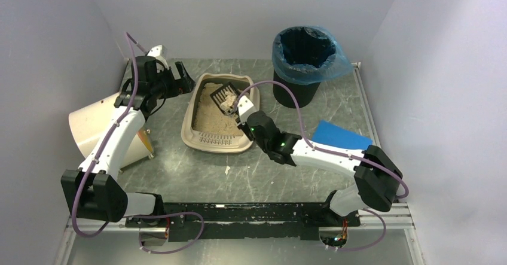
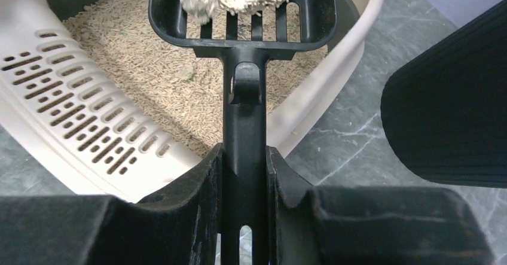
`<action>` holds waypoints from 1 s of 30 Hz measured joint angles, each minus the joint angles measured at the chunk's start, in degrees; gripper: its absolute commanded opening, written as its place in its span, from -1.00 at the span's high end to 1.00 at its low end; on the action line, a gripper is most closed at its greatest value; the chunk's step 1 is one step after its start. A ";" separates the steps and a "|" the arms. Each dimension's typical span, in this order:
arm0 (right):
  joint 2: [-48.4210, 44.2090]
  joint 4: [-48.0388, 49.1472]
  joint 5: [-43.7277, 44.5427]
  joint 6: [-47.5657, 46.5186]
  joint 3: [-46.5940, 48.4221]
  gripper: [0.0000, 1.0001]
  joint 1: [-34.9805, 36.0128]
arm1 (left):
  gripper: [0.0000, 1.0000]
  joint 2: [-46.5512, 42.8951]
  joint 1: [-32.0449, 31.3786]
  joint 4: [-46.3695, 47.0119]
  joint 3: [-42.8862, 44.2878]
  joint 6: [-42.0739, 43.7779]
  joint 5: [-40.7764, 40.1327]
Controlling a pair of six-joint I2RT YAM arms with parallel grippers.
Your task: Clean the litter box
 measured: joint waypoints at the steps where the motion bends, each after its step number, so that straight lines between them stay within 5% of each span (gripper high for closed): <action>1: 0.24 -0.66 1.18 -0.22 0.48 1.00 0.63 | -0.99 0.00 0.00 0.26 -0.28 0.00 0.02; 30: 3.04 -13.40 -1.70 3.34 11.82 1.00 -0.33 | -0.99 -0.24 -0.76 3.82 -9.27 4.42 1.25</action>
